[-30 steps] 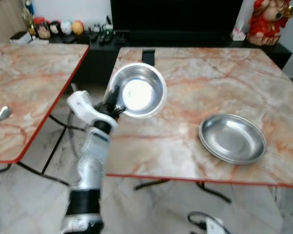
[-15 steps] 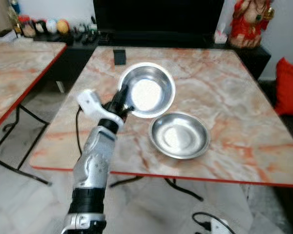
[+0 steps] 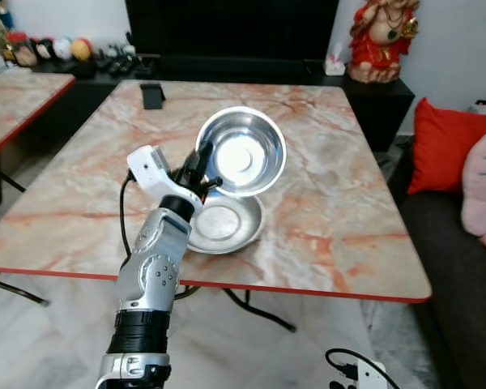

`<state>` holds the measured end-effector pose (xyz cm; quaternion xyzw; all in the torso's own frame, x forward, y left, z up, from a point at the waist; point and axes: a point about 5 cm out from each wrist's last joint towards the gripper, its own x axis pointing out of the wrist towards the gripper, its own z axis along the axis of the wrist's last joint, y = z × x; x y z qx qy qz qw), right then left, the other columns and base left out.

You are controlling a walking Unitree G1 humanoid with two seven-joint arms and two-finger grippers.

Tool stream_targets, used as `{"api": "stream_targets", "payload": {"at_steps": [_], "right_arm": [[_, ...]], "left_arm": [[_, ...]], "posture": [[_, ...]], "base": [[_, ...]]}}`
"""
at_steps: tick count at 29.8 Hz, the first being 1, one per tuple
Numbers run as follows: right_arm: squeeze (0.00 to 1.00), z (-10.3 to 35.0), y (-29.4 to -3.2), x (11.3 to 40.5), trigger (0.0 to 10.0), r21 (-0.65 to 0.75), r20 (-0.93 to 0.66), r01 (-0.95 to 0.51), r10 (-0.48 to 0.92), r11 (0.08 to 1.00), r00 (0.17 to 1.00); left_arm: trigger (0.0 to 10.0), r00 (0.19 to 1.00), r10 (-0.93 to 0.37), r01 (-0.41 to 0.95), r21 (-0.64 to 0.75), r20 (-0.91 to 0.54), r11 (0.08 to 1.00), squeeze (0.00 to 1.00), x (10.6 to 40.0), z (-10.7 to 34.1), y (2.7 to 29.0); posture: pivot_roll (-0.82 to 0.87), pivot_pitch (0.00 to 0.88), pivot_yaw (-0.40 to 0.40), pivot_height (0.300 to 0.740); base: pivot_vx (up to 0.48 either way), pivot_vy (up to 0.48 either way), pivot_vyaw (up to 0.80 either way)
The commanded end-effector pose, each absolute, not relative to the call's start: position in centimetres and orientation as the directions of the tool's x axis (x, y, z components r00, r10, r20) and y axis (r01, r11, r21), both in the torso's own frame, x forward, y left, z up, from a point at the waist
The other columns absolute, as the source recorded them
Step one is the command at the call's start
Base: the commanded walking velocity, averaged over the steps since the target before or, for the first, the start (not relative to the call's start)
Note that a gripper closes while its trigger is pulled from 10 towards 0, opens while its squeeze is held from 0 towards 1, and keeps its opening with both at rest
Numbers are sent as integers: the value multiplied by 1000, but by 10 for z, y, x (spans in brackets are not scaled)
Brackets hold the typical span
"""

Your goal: Setting the table

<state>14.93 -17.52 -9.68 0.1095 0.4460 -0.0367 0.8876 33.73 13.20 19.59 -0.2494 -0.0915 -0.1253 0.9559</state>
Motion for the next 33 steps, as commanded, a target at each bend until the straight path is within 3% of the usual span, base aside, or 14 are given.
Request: {"api": "stream_targets", "payload": {"at_steps": [1, 6, 13, 22, 28, 33], "right_arm": [[0, -98, -179, 146, 10000, 155, -806, 174, 23, 972, 591], [0, -98, -178, 146, 10000, 157, -806, 173, 25, 972, 591], [0, -98, -178, 147, 10000, 160, -806, 171, 28, 972, 591], [0, -98, -178, 147, 10000, 162, -806, 171, 30, 972, 592], [0, -98, -179, 147, 10000, 164, -806, 167, 34, 972, 592], [0, -97, -179, 147, 10000, 164, -805, 167, 34, 972, 592]], "left_arm": [[10000, 945, -221, 299, -369, 239, 880, 0, 338, 199, 129], [10000, 946, -228, 286, -260, 232, 922, 0, 341, 202, 145], [10000, 952, -202, 254, -227, 228, 940, 0, 346, 204, 157], [10000, 986, -141, 163, -367, 85, 916, 0, 359, 184, 166], [10000, 991, -113, 135, -399, 79, 907, 0, 367, 186, 169], [10000, 999, -31, 34, -470, 15, 882, 0, 376, 181, 176]], "posture": [[39, 0, -36, 740], [42, 0, -40, 740], [45, 0, -44, 740], [42, 0, -46, 740], [46, 0, -53, 740], [45, 0, -54, 740]], "base": [[0, 0, 0], [0, 0, 0], [0, 0, 0], [0, 0, 0], [0, 0, 0], [0, 0, 0]]}}
